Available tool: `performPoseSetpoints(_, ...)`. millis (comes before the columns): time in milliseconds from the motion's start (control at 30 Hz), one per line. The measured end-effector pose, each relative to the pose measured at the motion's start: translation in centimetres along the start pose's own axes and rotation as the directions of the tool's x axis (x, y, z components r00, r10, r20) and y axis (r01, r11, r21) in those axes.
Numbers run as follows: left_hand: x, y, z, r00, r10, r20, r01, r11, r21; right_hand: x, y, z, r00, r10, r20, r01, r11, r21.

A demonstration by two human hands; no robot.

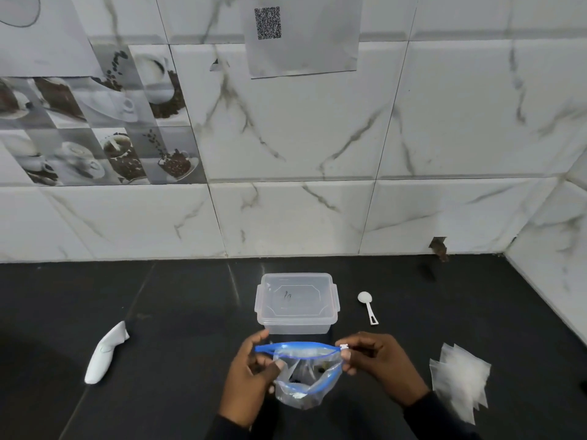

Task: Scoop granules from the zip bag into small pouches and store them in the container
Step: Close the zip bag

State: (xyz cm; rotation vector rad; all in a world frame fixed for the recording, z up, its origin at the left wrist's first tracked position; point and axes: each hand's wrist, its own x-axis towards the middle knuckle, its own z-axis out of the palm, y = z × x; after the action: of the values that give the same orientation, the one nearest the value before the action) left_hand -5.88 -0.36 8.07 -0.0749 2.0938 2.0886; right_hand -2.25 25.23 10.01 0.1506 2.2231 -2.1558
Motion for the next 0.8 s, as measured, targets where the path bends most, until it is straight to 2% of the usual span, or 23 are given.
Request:
performPoseSetpoints(167, 0.3, -0.2, -0.6, 0.995, -0.028, -0.096, 0.033, 0.998, 0.052, 0.0, 0.9, -0.2, 0.997, -0.025, -0.071, 0.024, 1.0, -0.02)
performPoseSetpoints(367, 0.6, -0.5, -0.8, 0.99, 0.007, -0.141, 0.02, 0.982, 0.188, -0.2, 1.1, 0.0, 0.998, -0.018, -0.061, 0.019, 1.0, 0.018)
performPoseSetpoints(567, 0.6, 0.2, -1.0, 0.998, -0.022, -0.066, 0.035, 0.981, 0.193, -0.4, 0.7, 0.0, 0.995, -0.056, -0.083, 0.058, 0.998, 0.026)
performPoseSetpoints(667, 0.5, 0.7, -0.7, 0.999, -0.026, -0.045, 0.032, 0.989, 0.142, -0.6, 0.9, 0.0, 0.992, -0.06, -0.115, 0.066, 0.997, 0.042)
performPoseSetpoints(800, 0.1, 0.5, -0.6, 0.997, 0.002, 0.077, -0.016, 0.985, 0.174, -0.7, 1.2, 0.0, 0.988, -0.063, -0.142, 0.073, 0.995, 0.065)
